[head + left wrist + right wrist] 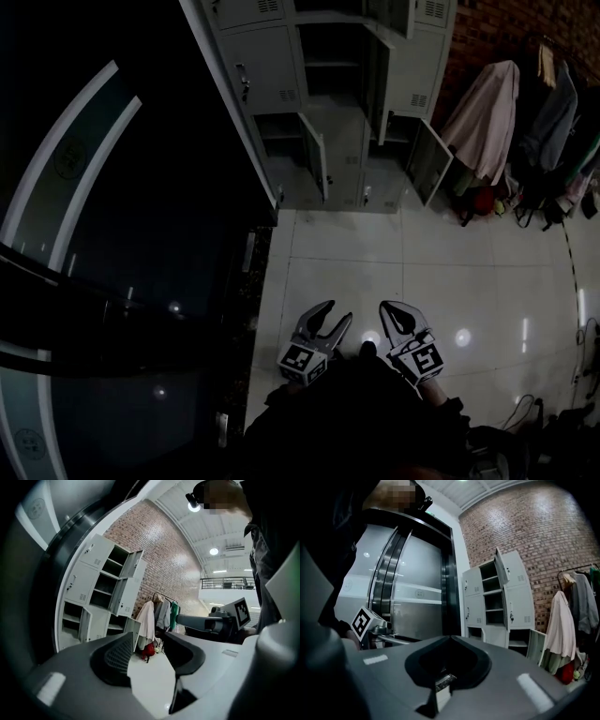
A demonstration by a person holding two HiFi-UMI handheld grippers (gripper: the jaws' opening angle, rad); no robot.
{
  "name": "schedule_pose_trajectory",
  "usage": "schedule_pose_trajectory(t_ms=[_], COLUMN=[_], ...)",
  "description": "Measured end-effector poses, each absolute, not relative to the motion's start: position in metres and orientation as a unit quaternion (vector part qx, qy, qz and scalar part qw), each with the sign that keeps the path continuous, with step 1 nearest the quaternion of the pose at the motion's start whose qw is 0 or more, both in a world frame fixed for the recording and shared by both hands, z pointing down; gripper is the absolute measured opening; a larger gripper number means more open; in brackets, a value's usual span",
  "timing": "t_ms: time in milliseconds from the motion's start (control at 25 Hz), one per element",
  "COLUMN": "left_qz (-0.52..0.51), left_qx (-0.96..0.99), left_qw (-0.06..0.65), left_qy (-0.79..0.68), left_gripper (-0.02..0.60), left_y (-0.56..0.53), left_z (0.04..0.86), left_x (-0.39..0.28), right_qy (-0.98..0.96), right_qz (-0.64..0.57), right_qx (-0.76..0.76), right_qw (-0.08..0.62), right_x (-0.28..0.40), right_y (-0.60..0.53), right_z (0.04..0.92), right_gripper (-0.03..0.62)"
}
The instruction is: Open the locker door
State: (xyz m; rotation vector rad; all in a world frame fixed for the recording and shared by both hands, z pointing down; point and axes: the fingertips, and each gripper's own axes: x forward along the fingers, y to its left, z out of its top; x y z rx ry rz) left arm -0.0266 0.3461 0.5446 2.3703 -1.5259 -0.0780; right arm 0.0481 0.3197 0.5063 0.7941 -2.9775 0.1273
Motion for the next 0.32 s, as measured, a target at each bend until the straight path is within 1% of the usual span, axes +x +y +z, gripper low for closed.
schedule_pose_trajectory(t_ms=[120, 320], left_qz=[-0.038, -0.031], left_qx=[0.829, 0.833], left_qw=[0.167, 0.141], left_qy=[-0.533, -0.534], left_gripper=[0.206, 0.177], left_y=[0.347, 0.352], left_z=[0.536, 0.525], left_x=[-0.019, -0.017], right_qy=[-0.965, -0.968], right_qz=[0.054, 0.044], right_qx=[0.256, 0.247], right_qw=[0.029, 0.031], right_x=[0.046, 0.036], right_y=[0.323, 0.327], right_z=[0.505, 0.498], right_gripper=[-0.008, -0.008])
